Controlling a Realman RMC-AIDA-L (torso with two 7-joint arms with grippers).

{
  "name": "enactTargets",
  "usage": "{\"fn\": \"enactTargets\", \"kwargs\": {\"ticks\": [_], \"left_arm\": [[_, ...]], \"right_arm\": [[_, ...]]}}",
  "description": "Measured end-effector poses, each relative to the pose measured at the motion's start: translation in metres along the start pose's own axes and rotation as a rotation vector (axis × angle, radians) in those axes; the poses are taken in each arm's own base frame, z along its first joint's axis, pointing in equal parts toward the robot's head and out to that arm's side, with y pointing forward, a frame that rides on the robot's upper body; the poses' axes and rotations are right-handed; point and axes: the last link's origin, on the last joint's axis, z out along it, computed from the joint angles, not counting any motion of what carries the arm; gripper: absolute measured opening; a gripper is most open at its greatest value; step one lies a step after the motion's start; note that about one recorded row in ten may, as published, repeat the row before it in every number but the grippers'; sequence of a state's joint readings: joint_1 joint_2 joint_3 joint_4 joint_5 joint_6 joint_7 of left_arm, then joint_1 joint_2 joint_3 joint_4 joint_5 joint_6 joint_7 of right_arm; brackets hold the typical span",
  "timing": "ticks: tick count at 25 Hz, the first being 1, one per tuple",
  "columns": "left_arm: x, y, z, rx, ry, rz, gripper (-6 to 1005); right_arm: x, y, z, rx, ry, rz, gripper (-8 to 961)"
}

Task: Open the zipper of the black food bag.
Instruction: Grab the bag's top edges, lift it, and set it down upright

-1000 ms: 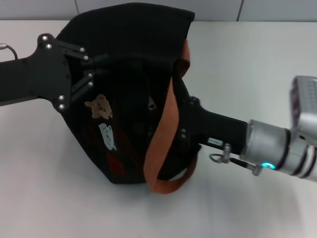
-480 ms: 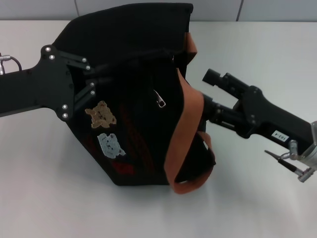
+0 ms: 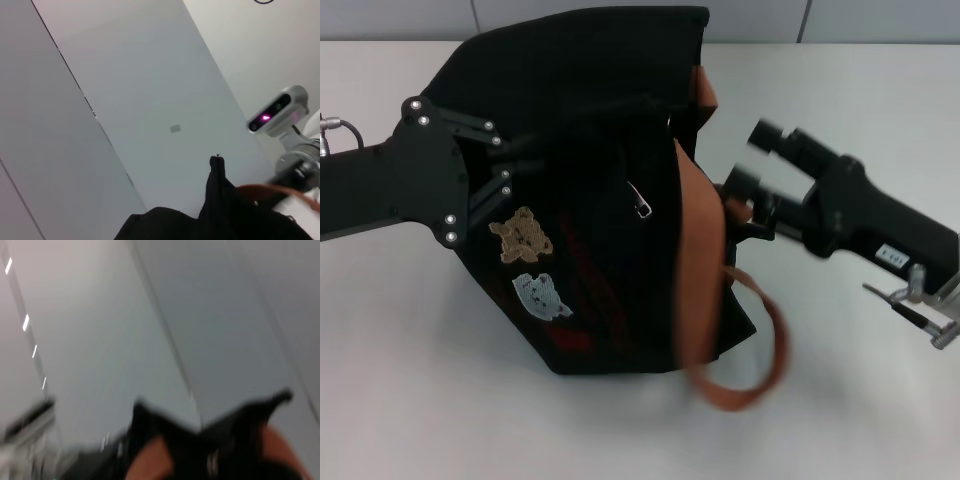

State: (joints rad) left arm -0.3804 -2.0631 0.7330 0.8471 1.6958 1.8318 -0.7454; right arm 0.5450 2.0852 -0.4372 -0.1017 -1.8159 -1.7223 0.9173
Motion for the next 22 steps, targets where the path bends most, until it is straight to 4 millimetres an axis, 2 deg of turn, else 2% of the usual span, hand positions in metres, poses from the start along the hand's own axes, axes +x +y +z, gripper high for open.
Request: {"fn": "enactTargets", "kwargs": {"ticks": [2, 4, 7, 11, 16, 17, 19, 20, 21, 22], "left_arm": [[0.000, -0.001, -0.003, 0.019, -0.002, -0.001, 73], [0.000, -0.001, -0.004, 0.023, -0.003, -0.001, 73], [-0.001, -0.001, -0.004, 0.027, -0.004, -0.004, 73], [-0.002, 0.001, -0.002, 0.025, 0.004, -0.013, 73], [-0.003, 0.004, 0.000, 0.021, 0.020, -0.029, 73], [-0.003, 0.005, 0.001, 0.020, 0.021, -0.029, 73], [-0.004, 0.006, 0.001, 0.018, 0.027, -0.028, 73], [-0.004, 0.008, 0.002, 0.013, 0.039, -0.025, 73], [-0.004, 0.008, 0.002, 0.013, 0.039, -0.025, 73], [-0.003, 0.010, 0.003, 0.004, 0.051, -0.018, 73]], "right_arm": [[0.005, -0.003, -0.008, -0.027, 0.110, -0.094, 839], [0.006, -0.003, -0.012, -0.018, 0.113, -0.104, 839], [-0.001, -0.004, -0.024, 0.034, 0.043, -0.134, 839], [-0.006, -0.005, -0.023, 0.072, -0.020, -0.166, 839], [-0.009, -0.006, -0.011, 0.098, -0.090, -0.207, 839], [-0.007, -0.005, 0.000, 0.096, -0.104, -0.228, 839], [-0.005, -0.003, 0.006, 0.093, -0.106, -0.243, 839], [0.000, 0.000, 0.019, 0.088, -0.100, -0.269, 839], [0.000, 0.000, 0.019, 0.088, -0.100, -0.269, 839], [0.005, 0.003, 0.032, 0.083, -0.086, -0.284, 839]]}}
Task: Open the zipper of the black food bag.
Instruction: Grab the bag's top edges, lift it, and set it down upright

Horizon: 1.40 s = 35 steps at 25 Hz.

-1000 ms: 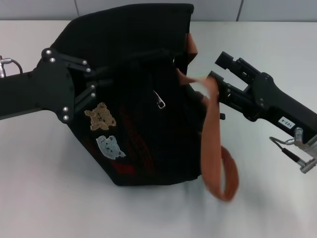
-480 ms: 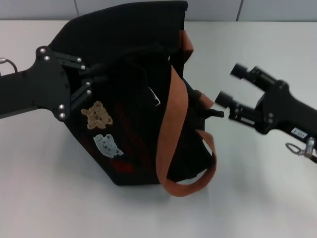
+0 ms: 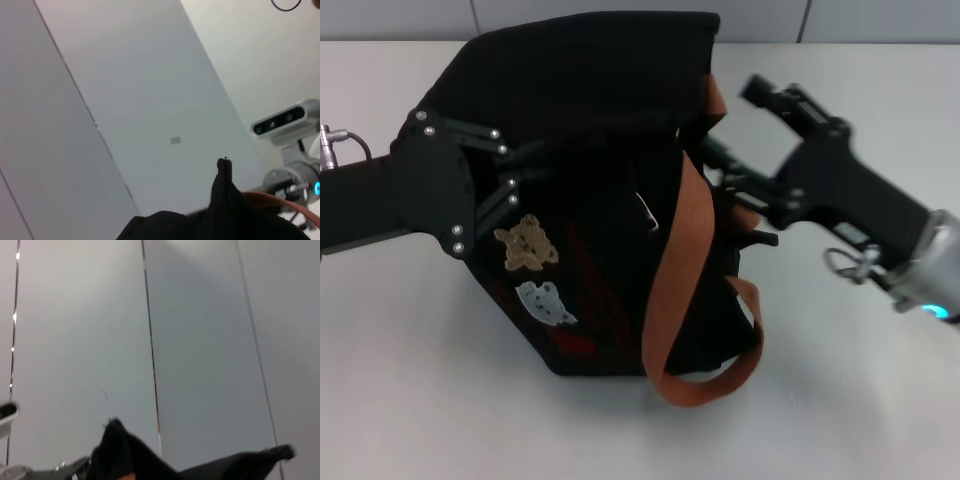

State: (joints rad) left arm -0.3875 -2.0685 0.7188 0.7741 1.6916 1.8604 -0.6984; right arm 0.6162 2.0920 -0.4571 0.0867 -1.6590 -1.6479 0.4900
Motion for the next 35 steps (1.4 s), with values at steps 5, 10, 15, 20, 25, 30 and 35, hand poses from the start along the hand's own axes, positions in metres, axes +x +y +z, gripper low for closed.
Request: {"fn": "enactTargets", "kwargs": {"ticks": [5, 10, 15, 20, 25, 30, 35], "left_arm": [[0.001, 0.004, 0.001, -0.010, 0.032, 0.013, 73], [0.000, 0.004, 0.000, 0.001, 0.031, 0.009, 73], [-0.002, 0.005, -0.002, 0.019, 0.030, -0.001, 73], [-0.002, 0.004, -0.003, 0.029, 0.032, -0.004, 73], [-0.001, 0.005, -0.003, 0.031, 0.044, 0.008, 74], [-0.002, 0.006, -0.001, 0.034, 0.057, -0.002, 74], [-0.001, 0.007, 0.001, 0.034, 0.070, -0.003, 74]], "right_arm": [[0.015, 0.008, 0.024, 0.015, 0.070, -0.038, 839], [0.029, 0.015, 0.021, 0.049, 0.130, -0.083, 839], [0.024, 0.018, 0.002, 0.079, 0.078, -0.073, 839], [0.011, 0.020, -0.016, 0.092, -0.023, -0.046, 839], [0.006, 0.020, -0.018, 0.066, -0.042, -0.039, 839], [0.006, 0.023, -0.017, 0.047, -0.043, -0.061, 838], [0.007, 0.018, -0.004, 0.157, -0.065, -0.068, 838]]}}
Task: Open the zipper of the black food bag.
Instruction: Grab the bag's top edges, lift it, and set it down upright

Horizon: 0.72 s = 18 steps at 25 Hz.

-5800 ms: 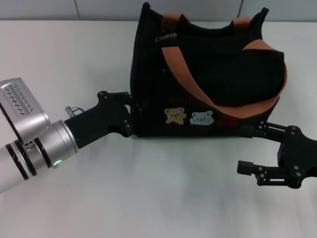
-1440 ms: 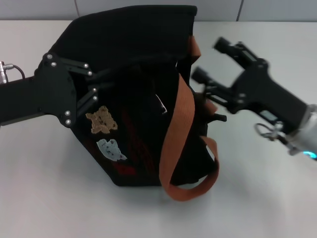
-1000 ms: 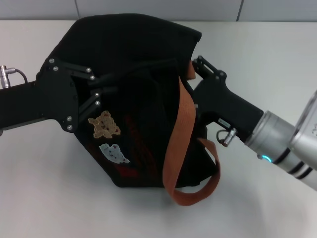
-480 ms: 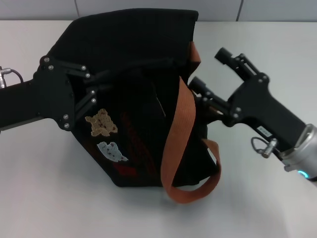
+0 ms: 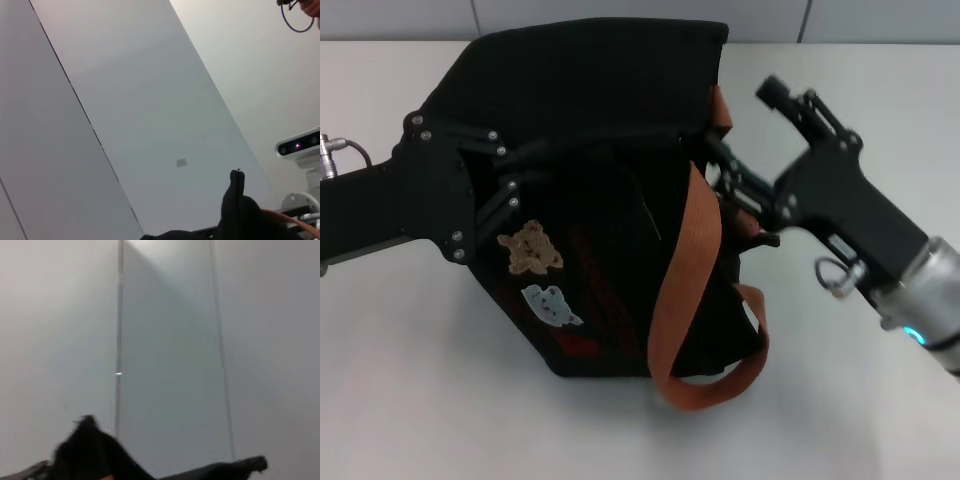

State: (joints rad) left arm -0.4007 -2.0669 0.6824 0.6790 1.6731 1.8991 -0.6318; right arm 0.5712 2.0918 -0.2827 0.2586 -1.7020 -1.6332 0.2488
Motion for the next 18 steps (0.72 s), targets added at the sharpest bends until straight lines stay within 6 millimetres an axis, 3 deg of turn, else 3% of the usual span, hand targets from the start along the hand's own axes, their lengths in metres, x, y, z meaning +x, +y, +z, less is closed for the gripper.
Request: {"fn": "enactTargets", "kwargs": {"ticks": [3, 5, 7, 11, 13, 18], "left_arm": [[0.000, 0.000, 0.001, -0.001, 0.005, -0.006, 74], [-0.001, 0.000, 0.002, 0.000, 0.007, -0.008, 74], [-0.001, 0.000, 0.002, 0.000, 0.006, -0.008, 74], [-0.001, 0.002, -0.002, 0.010, 0.005, -0.013, 74], [-0.001, 0.003, -0.004, 0.019, 0.004, -0.014, 74], [-0.001, 0.004, -0.006, 0.024, 0.001, -0.008, 74]], "right_arm": [[0.006, 0.005, 0.013, 0.011, 0.027, -0.002, 838], [0.018, 0.020, 0.026, -0.024, 0.103, -0.058, 838], [0.022, 0.027, 0.027, -0.048, 0.127, -0.085, 838], [0.024, 0.038, 0.009, -0.086, 0.124, -0.139, 838], [0.019, 0.032, -0.008, -0.015, 0.088, -0.144, 838], [0.011, 0.022, -0.023, 0.084, 0.037, -0.135, 838]]}}
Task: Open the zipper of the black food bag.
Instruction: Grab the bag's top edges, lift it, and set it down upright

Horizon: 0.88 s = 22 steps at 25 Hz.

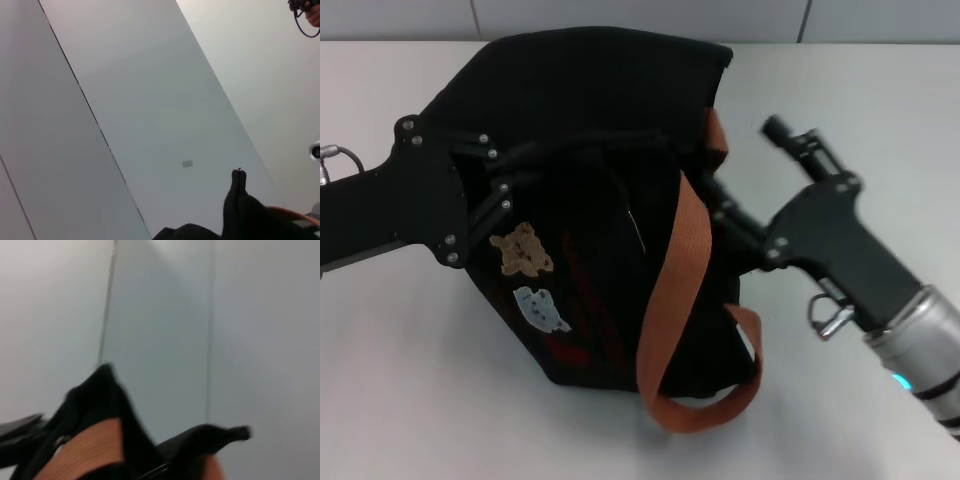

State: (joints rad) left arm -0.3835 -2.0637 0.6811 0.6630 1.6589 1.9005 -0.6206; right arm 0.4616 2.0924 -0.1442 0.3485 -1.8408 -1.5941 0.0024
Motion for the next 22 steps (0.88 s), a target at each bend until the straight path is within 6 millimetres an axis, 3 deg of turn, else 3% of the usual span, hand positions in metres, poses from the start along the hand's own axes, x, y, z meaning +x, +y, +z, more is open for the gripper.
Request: {"fn": "enactTargets", "kwargs": {"ticks": [6, 12, 18, 22], "left_arm": [[0.000, 0.000, 0.001, 0.001, 0.000, 0.002, 74], [0.000, 0.000, 0.004, -0.006, 0.006, 0.002, 74], [0.000, -0.002, 0.004, -0.002, 0.004, 0.003, 74], [-0.001, -0.002, 0.004, 0.002, -0.002, 0.004, 74]], "right_arm": [[-0.003, -0.010, 0.005, 0.048, -0.024, 0.069, 838], [-0.001, 0.005, 0.044, -0.076, 0.015, 0.083, 839], [-0.009, 0.013, 0.046, -0.127, -0.041, 0.086, 839], [-0.013, 0.009, 0.030, -0.110, -0.076, 0.071, 839]]}}
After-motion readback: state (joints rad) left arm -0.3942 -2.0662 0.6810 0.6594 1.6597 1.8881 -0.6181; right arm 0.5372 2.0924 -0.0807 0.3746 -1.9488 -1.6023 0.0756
